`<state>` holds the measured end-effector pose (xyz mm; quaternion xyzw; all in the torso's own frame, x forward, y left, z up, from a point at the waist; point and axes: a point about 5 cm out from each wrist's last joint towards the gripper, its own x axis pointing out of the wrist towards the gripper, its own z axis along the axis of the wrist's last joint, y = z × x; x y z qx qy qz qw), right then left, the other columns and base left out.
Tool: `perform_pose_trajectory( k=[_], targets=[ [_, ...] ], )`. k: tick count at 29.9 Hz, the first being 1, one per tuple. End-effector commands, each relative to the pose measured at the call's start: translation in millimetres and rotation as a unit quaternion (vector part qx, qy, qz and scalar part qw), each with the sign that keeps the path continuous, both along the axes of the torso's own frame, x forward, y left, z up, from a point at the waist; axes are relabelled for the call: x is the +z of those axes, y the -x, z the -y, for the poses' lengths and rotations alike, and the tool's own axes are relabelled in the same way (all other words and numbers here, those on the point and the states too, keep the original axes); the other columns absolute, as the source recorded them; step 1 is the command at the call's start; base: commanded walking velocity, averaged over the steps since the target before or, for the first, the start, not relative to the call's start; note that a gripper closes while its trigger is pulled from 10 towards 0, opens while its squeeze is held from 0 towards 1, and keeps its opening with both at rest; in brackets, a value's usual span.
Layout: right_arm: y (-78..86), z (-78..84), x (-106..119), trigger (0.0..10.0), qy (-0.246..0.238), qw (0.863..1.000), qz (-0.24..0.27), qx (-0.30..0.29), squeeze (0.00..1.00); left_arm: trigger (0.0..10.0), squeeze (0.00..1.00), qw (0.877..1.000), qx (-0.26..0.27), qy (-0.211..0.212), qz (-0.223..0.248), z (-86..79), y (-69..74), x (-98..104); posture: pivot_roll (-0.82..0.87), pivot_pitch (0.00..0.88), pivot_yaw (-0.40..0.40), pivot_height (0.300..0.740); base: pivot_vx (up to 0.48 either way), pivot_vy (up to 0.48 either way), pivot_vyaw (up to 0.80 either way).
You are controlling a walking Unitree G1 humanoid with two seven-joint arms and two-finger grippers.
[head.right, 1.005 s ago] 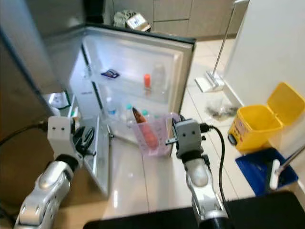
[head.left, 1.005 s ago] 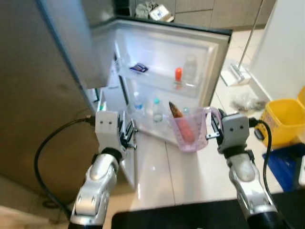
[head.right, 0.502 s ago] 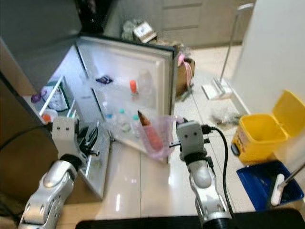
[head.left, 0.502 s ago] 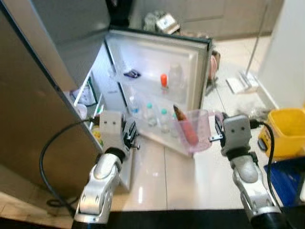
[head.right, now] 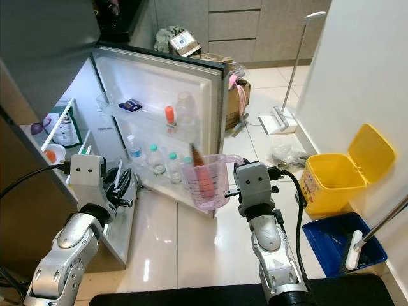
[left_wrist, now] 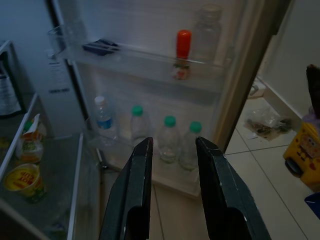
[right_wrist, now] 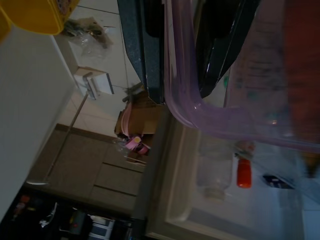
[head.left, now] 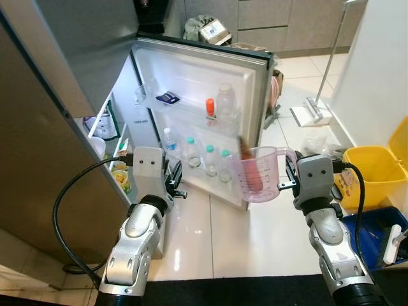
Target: Restocking fridge
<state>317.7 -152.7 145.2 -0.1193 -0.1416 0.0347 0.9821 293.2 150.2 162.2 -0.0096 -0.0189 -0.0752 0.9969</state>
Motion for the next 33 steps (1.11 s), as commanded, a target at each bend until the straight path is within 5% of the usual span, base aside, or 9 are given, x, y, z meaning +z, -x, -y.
perform_pose_trajectory(
  k=[1, 9, 33],
  targets=[
    [0.4, 0.4, 1.6, 10.0, -0.005, 1.0, 0.003, 0.001, 0.0, 10.0, 0.0, 1.0, 0.008, -0.004, -0.012, -2.4, 0.1, -5.0, -0.08, 0.142, 0.03, 0.74, 0.0, 0.0, 0.0],
    [-0.1, 0.5, -0.3, 10.0, 0.0, 1.0, -0.003, -0.001, 0.0, 10.0, 0.0, 1.0, 0.008, -0.006, -0.011, -2.7, 0.2, -5.1, -0.08, 0.139, 0.028, 0.74, 0.0, 0.0, 0.11],
    [-0.5, 1.9, -1.3, 10.0, 0.007, 1.0, -0.005, -0.007, 0.0, 10.0, 0.0, 1.0, 0.006, -0.004, -0.01, -1.6, -0.7, -3.8, -0.08, 0.141, 0.031, 0.74, 0.0, 0.0, 0.78]
  ],
)
